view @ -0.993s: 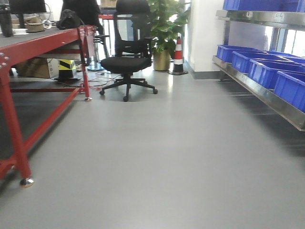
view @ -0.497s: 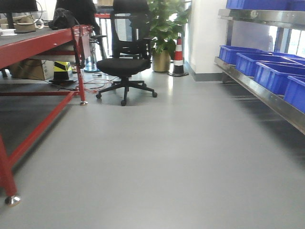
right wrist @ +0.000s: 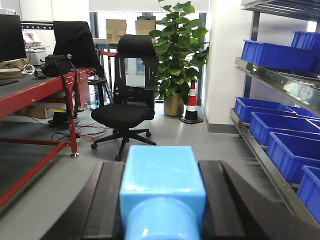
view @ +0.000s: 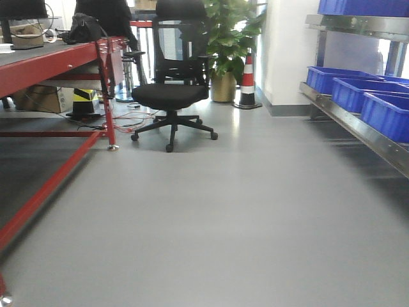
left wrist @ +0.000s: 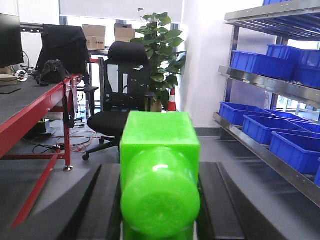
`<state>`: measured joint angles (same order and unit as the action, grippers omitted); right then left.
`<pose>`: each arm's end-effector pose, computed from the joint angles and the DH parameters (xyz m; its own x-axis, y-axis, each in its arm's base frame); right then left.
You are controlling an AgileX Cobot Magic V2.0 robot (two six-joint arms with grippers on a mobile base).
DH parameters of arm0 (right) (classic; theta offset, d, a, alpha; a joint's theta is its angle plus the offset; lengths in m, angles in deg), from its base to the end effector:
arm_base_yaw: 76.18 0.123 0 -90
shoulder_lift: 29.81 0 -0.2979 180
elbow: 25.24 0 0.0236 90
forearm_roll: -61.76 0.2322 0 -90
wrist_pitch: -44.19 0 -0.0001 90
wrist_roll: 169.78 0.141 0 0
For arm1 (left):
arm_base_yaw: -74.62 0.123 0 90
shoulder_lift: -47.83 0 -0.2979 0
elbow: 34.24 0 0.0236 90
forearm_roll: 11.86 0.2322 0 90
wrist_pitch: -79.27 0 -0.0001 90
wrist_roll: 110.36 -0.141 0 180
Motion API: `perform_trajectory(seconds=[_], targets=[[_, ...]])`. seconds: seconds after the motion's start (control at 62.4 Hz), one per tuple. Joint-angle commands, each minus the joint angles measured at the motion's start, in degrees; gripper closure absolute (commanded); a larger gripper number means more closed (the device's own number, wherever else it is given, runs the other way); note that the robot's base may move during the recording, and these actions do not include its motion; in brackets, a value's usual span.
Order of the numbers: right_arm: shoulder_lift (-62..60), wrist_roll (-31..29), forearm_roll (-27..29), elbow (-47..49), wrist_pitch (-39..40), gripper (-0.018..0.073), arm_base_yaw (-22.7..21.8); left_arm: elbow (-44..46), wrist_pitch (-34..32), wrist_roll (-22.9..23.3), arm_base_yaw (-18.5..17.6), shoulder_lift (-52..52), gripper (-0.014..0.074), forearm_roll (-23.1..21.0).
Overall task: Grab block from conveyor and place in blue bin
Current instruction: 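Drive the base toward the steel shelf of blue bins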
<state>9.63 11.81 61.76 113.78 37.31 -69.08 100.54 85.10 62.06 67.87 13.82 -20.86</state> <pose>0.1348 0.0168 0.3807 0.0433 0.0334 -0.9985 -0.1249 0.9918 0.0277 0.1161 -0.0160 0.3684 0.0835 -0.0340 -0.9959 0.1353 0.9906 -0.0225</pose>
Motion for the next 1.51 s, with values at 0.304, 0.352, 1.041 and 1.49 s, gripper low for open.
perform_trajectory(seconds=[0.304,0.352,1.041,1.49], targets=[[-0.2,-0.21,0.0,-0.05,1.28,0.0727,-0.12,0.55,-1.1,0.09,0.28,0.39,0.0707,-0.4],[-0.2,-0.21,0.0,-0.05,1.28,0.0727,-0.12,0.55,-1.1,0.09,0.28,0.39,0.0707,-0.4],[-0.2,-0.21,0.0,-0.05,1.41,0.0727,-0.12,0.55,-1.1,0.09,0.28,0.39,0.0707,-0.4],[-0.2,-0.21,0.0,-0.05,1.41,0.0727,-0.12,0.55,-1.1,0.09,0.28,0.39,0.0707,-0.4]])
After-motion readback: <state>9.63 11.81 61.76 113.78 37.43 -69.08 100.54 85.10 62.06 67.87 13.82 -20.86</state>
